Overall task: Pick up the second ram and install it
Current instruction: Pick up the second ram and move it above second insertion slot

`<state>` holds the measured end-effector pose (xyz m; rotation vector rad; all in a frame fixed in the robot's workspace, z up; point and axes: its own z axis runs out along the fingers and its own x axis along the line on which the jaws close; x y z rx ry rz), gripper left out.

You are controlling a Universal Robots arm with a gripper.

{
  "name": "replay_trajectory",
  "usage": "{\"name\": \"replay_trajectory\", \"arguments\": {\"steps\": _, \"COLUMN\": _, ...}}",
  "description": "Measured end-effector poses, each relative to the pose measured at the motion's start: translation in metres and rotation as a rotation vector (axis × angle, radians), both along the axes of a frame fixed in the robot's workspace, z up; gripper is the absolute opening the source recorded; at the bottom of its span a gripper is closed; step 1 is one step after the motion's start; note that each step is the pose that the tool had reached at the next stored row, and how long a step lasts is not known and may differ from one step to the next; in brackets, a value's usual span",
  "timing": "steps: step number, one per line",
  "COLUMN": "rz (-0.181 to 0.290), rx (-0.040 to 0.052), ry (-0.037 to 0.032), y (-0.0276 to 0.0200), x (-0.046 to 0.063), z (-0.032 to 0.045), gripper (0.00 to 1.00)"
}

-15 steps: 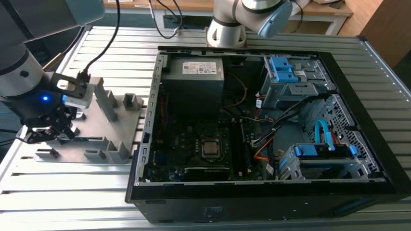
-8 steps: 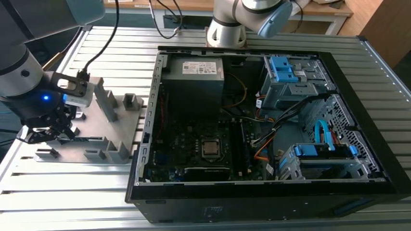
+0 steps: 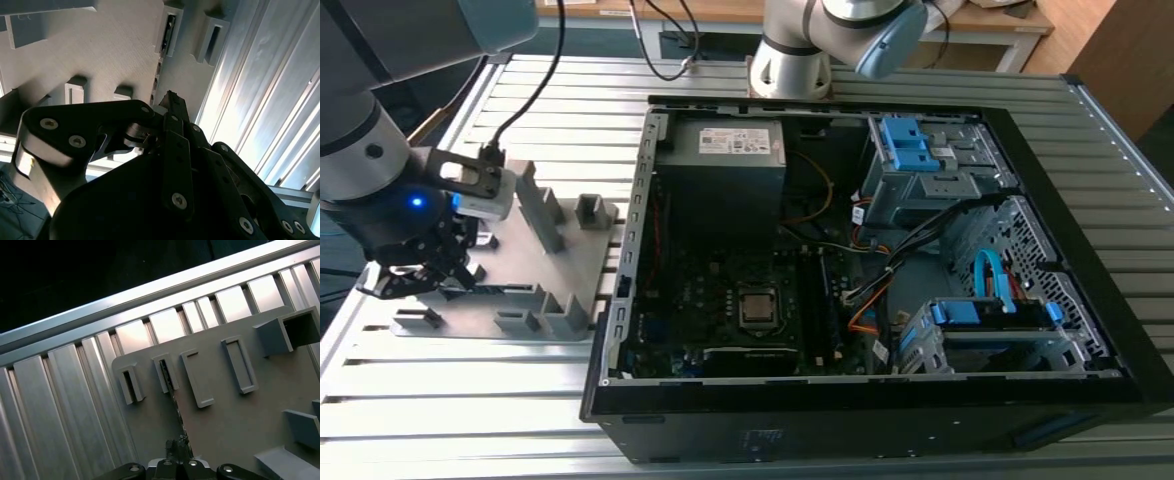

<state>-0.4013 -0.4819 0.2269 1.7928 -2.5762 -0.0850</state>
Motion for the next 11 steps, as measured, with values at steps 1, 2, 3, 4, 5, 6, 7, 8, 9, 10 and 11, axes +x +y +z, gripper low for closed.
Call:
{"name": "replay_trajectory", "arguments": {"steps": 1, "rz": 0.003, "rx": 0.0, "ry": 0.0, "y": 0.0, "x": 0.0, "z": 0.0, "gripper": 0.1}}
{"name": "replay_trajectory", "arguments": {"steps": 2, "rz": 0.006, "rx": 0.0001, "ry": 0.0, "y": 0.0, "x": 0.0, "z": 0.0, "gripper": 0.1}}
{"name": "replay_trajectory", "arguments": {"steps": 3, "rz": 0.009, "rx": 0.0, "ry": 0.0, "y": 0.0, "x": 0.0, "z": 0.0, "gripper": 0.1}}
{"name": "replay_trajectory", "arguments": {"steps": 4, "rz": 0.012, "rx": 0.0, "ry": 0.0, "y": 0.0, "x": 0.0, "z": 0.0, "gripper": 0.1}}
{"name": "replay_trajectory", "arguments": {"steps": 5, "rz": 0.015, "rx": 0.0001, "ry": 0.0, "y": 0.0, "x": 0.0, "z": 0.0, "gripper": 0.1}}
{"name": "replay_trajectory", "arguments": {"steps": 6, "rz": 0.018, "rx": 0.0003, "ry": 0.0, "y": 0.0, "x": 0.0, "z": 0.0, "gripper": 0.1}}
{"name": "replay_trajectory", "arguments": {"steps": 7, "rz": 0.034, "rx": 0.0012, "ry": 0.0, "y": 0.0, "x": 0.0, "z": 0.0, "gripper": 0.1}}
{"name": "replay_trajectory", "arguments": {"steps": 8, "rz": 0.038, "rx": 0.0022, "ry": 0.0001, "y": 0.0, "x": 0.0, "z": 0.0, "gripper": 0.1}}
{"name": "replay_trajectory", "arguments": {"steps": 9, "rz": 0.042, "rx": 0.0052, "ry": 0.0002, "y": 0.0, "x": 0.0001, "z": 0.0001, "gripper": 0.1}}
{"name": "replay_trajectory", "arguments": {"steps": 10, "rz": 0.046, "rx": 0.0117, "ry": -0.0001, "y": -0.0001, "x": 0.0001, "z": 0.0, "gripper": 0.1}}
{"name": "replay_trajectory", "arguments": {"steps": 11, "rz": 0.049, "rx": 0.0186, "ry": -0.0003, "y": 0.0, "x": 0.0001, "z": 0.0, "gripper": 0.1}}
